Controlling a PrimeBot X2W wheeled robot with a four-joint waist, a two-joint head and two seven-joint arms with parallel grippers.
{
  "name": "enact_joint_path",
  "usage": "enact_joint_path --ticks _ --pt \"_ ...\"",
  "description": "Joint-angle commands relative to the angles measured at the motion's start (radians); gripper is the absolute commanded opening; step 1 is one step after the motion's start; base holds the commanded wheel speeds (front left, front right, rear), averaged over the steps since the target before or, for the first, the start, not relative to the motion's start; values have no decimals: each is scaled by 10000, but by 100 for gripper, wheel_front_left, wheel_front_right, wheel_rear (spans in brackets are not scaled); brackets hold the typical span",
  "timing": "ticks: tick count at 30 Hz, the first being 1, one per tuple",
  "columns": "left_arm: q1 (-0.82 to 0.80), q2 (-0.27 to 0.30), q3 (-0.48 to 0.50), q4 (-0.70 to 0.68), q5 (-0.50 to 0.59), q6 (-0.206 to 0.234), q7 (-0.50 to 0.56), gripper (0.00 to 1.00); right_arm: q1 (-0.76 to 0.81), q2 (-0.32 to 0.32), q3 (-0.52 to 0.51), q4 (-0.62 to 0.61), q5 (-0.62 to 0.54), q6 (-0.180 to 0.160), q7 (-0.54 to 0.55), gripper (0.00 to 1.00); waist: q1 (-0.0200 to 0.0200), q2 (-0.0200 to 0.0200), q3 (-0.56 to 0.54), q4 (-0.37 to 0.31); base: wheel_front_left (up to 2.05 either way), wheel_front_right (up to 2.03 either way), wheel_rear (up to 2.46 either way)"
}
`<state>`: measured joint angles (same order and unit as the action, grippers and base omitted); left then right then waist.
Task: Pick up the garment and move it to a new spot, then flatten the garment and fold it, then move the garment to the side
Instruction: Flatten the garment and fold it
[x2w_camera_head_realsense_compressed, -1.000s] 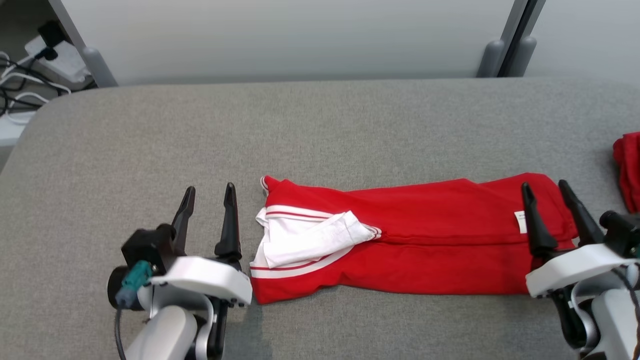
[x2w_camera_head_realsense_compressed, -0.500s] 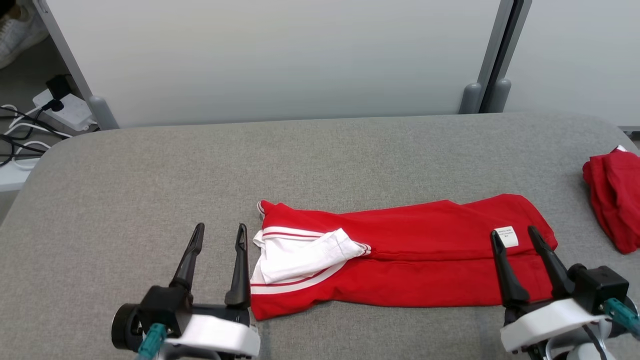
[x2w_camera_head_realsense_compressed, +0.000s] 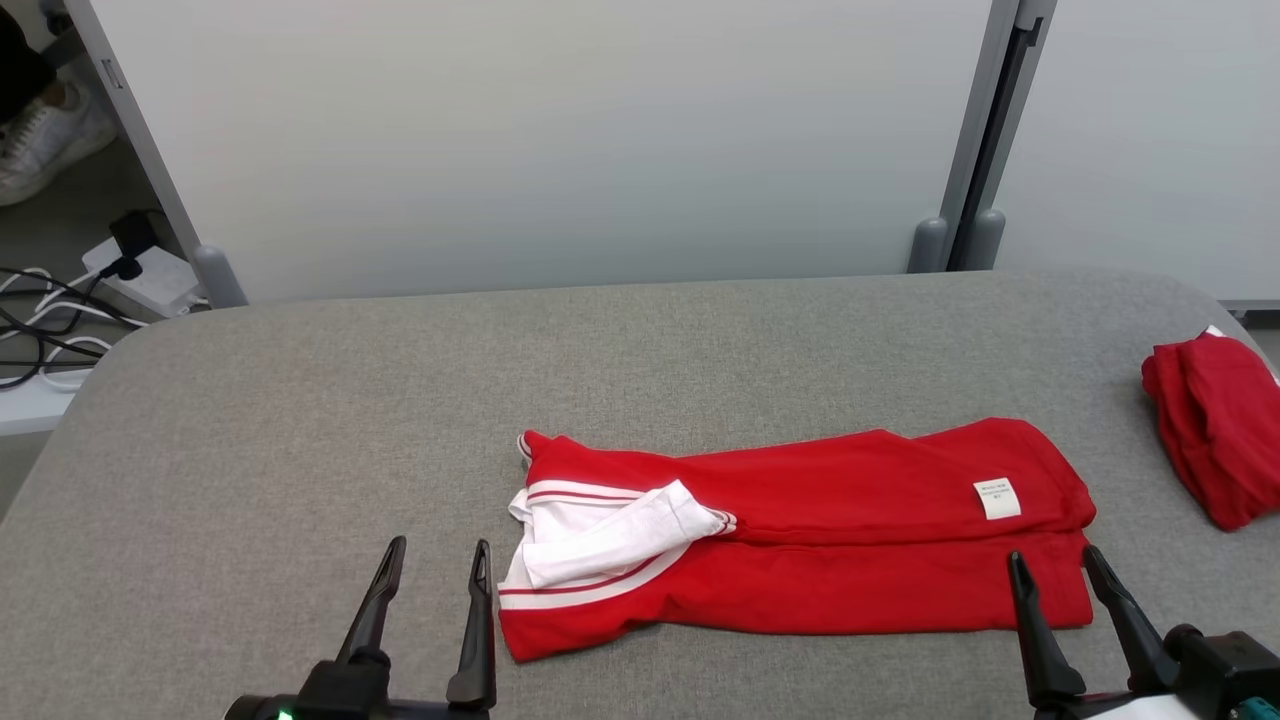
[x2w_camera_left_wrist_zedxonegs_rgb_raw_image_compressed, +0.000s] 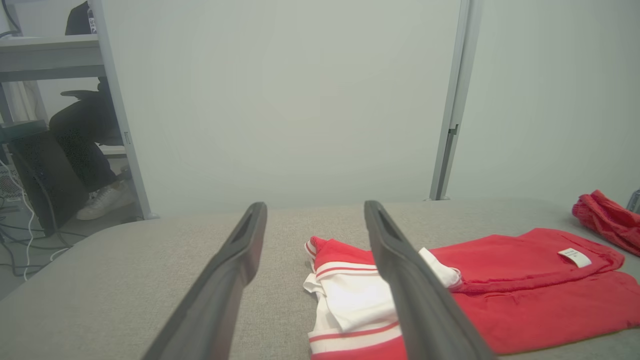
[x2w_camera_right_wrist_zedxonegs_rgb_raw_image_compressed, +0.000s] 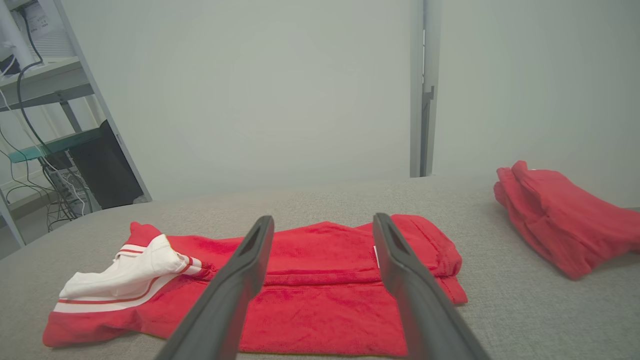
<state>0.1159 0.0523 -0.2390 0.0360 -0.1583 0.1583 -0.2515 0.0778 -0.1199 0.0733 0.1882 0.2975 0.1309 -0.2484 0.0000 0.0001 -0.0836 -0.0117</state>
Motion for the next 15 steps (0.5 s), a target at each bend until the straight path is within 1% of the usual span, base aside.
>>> enact_joint_path --ticks 1,6,10,15 --pt "-187 -13 399 -305 122 -63 -102 100 -130 -87 249 -420 -19 -2 -133 100 0 -1 -86 -6 0 0 0" --pt "114 -17 486 -191 94 -36 -102 100 72 -20 279 -581 -9 -2 -133 100 0 -1 -263 1 0 0 0" --pt "329 -18 480 139 102 -139 -103 100 246 48 341 -544 -30 -2 -133 100 0 -1 -470 19 0 0 0" --pt "436 -19 548 234 70 -168 -103 100 344 111 400 -477 -64 -2 -133 100 0 -1 -555 19 0 0 0"
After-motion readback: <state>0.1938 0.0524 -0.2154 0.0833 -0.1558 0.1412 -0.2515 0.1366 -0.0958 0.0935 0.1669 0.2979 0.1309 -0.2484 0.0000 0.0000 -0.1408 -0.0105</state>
